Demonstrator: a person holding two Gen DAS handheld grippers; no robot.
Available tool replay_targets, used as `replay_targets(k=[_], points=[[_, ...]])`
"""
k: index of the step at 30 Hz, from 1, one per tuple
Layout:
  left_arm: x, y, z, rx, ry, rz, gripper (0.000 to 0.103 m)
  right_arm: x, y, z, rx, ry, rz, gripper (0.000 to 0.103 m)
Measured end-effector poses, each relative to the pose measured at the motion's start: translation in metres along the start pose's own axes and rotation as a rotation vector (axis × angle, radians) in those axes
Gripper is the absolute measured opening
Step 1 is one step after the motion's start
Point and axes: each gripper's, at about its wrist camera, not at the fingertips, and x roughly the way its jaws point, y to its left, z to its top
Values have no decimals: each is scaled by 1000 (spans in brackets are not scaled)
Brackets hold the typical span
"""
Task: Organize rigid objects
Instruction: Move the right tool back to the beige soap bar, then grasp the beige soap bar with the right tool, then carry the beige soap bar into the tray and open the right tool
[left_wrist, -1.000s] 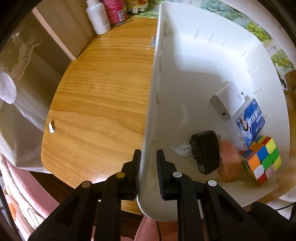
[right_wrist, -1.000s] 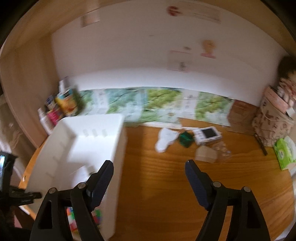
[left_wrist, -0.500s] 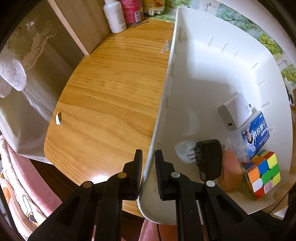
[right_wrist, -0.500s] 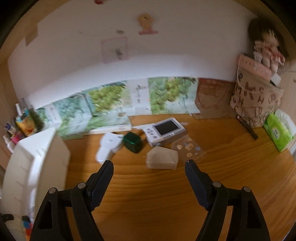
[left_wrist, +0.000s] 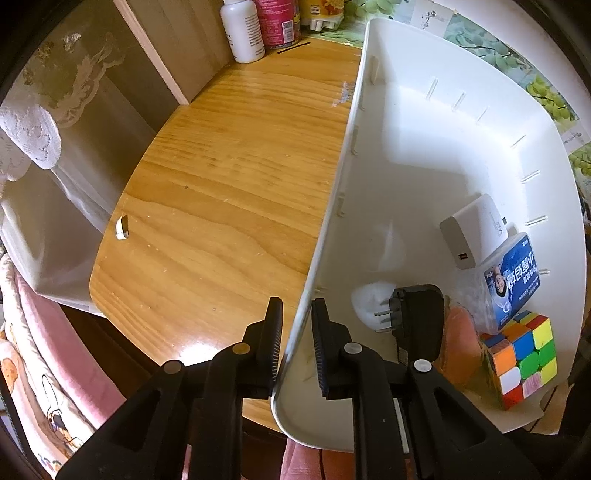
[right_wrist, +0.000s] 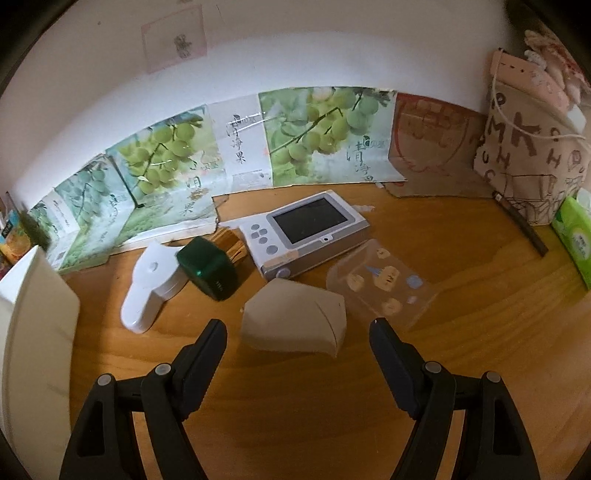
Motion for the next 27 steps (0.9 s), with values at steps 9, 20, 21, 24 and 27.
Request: replay_targets(k=[9,20,21,24,27], points=[[-2,-3,0,-18,-7,23,18,23,6,12,-23,47,-30,71],[-3,-6,-1,1,-10,32,19,10,11,20,-54,61,28,63],[-3,-6,-1,5,-12,32,19,6,13,21,-57,53,37,63],[-4,-6,-2,1,-13,29,19,-13,21,26,-76,21,80,63],[-6,-5,-1,-2,-18,22,19,-30,33,29,-120,-12,101,63]])
